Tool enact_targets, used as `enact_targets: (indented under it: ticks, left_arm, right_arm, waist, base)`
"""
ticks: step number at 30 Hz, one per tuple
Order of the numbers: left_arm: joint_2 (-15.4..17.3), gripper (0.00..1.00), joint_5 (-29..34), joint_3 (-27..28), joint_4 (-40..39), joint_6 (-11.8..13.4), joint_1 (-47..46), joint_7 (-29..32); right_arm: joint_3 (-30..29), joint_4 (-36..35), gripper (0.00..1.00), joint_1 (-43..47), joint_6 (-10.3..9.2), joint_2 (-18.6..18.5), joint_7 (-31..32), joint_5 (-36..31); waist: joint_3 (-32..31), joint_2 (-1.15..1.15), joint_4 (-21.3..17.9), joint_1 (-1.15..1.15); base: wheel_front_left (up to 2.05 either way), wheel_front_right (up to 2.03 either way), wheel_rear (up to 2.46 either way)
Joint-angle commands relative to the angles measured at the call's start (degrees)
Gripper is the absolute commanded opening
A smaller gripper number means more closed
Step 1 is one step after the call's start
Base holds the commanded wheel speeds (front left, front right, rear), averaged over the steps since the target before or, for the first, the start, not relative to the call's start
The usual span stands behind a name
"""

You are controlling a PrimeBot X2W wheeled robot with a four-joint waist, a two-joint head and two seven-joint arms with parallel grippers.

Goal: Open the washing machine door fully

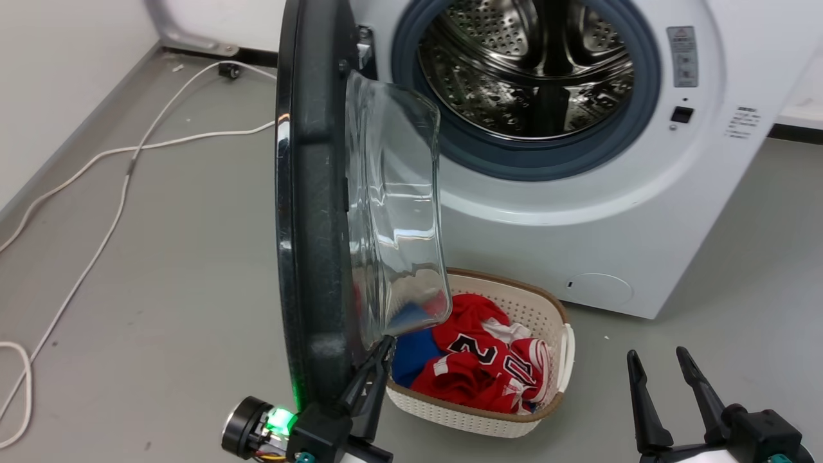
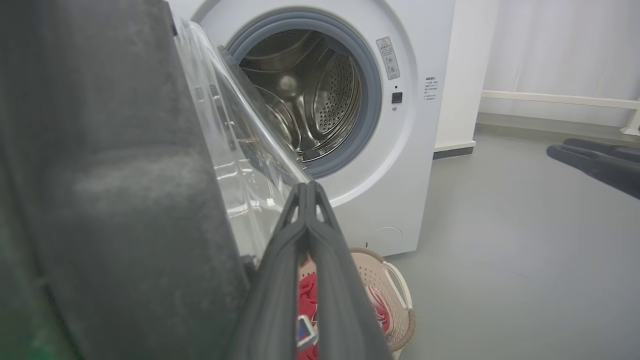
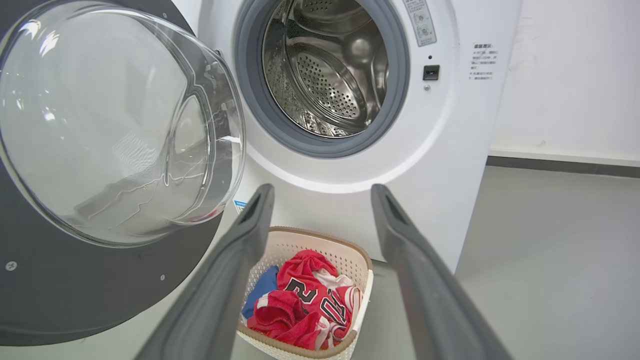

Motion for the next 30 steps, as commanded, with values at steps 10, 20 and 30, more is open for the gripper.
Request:
enact_targets:
  ticks: [10, 20, 30]
  left_arm:
    - [-0.09, 0.0, -0.84, 3.85, -1.49, 1.69, 2.3, 0.18]
    - [0.43, 0.0, -2.17, 11.7, -0.36, 2.52, 1.02, 0.17]
    - [-0.95, 0.0, -5.22, 26.68, -0.55, 4.02, -2.54, 0.16]
  right_arm:
    - [-0.59, 0.24, 1.0, -0.03, -0.01, 0.12, -0.1, 0.05]
    - [-0.89, 0.82, 1.0, -1.81, -0.01, 0.12, -0.1, -0.72]
    - [-0.98, 0.58, 1.0, -4.82, -0.01, 0.12, -0.1, -2.98]
  waist:
    - [1.85, 0.0, 4.84, 0.0]
    - [4.69, 0.0, 7.21, 0.0]
    - [10.27, 0.0, 5.91, 0.0]
  base:
    - [0.0, 0.0, 0.0]
    - [0.0, 0.0, 0.0]
    - [0.0, 0.0, 0.0]
